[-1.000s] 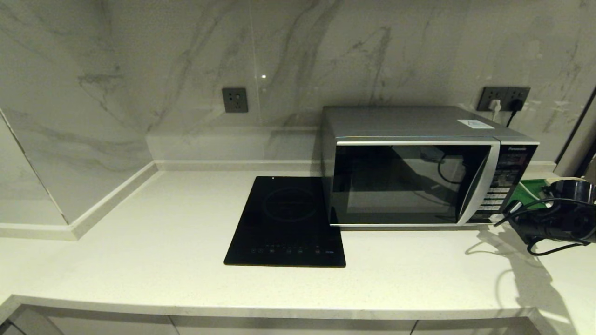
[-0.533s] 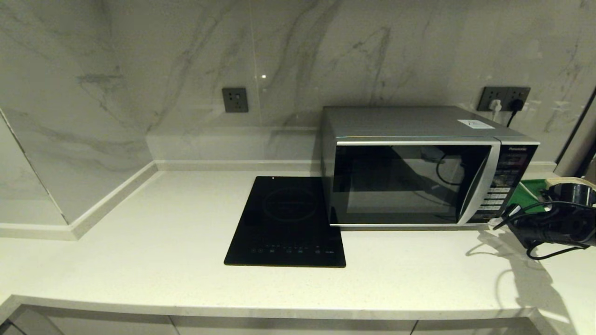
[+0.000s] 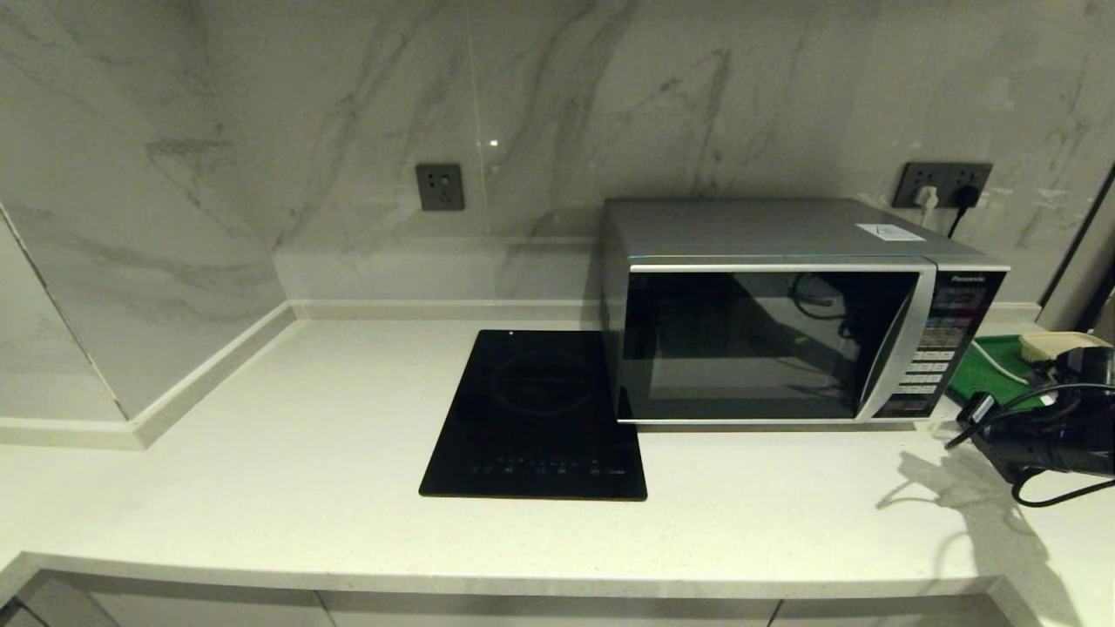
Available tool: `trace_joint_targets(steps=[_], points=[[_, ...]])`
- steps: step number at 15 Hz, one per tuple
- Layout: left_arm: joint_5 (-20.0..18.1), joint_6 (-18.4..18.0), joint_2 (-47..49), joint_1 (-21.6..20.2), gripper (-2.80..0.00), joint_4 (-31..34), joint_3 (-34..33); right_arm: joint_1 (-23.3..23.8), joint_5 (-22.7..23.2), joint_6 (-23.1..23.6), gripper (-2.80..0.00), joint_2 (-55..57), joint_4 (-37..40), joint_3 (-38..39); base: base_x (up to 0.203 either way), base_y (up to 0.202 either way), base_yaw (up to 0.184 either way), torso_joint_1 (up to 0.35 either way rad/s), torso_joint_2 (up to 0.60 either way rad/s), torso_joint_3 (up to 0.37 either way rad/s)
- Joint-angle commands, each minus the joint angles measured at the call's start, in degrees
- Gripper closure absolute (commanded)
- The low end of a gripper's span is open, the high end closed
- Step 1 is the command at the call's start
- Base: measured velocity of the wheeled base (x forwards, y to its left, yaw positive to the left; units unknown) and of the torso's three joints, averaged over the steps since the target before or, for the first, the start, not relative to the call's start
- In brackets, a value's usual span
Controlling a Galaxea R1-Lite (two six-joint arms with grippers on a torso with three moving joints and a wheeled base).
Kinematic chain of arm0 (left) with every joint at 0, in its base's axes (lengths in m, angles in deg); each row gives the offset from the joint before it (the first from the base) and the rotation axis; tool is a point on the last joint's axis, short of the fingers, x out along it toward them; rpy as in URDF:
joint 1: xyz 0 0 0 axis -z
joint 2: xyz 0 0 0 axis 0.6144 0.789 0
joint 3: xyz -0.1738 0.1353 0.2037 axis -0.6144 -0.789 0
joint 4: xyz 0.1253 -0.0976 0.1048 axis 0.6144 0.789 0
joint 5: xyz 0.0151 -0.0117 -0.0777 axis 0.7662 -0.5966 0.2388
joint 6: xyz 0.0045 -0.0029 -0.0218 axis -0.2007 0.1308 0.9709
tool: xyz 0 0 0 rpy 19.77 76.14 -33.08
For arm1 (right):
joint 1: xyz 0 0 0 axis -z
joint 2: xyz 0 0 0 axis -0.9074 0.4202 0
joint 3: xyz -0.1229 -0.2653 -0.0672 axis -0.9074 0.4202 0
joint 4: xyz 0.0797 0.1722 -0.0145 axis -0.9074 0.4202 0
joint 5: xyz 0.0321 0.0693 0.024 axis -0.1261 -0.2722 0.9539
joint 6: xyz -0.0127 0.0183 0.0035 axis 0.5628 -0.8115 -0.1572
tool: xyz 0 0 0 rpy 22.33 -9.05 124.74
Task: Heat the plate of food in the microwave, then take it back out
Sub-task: Open the microwave oven
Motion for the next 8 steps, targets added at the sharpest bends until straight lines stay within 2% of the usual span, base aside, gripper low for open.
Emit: trace_joint_targets(steps=[1, 4, 8], points=[[0.0, 0.1, 0.0, 0.0, 0.0, 0.0, 0.0, 0.0, 0.3, 4.3, 0.0, -12.3, 0.0, 8.1, 0.0, 0.0, 0.0, 0.0, 0.0, 0.0], [0.0, 0.1, 0.0, 0.0, 0.0, 0.0, 0.0, -0.1, 0.1, 10.8, 0.0, -26.7, 2.3, 14.3, 0.0, 0.0, 0.0, 0.0, 0.0, 0.0], [0.0, 0.1, -0.1, 0.0, 0.0, 0.0, 0.0, -0.1, -2.7, 23.6, 0.0, -47.0, 16.6, 15.3, 0.0, 0.0, 0.0, 0.0, 0.0, 0.0]])
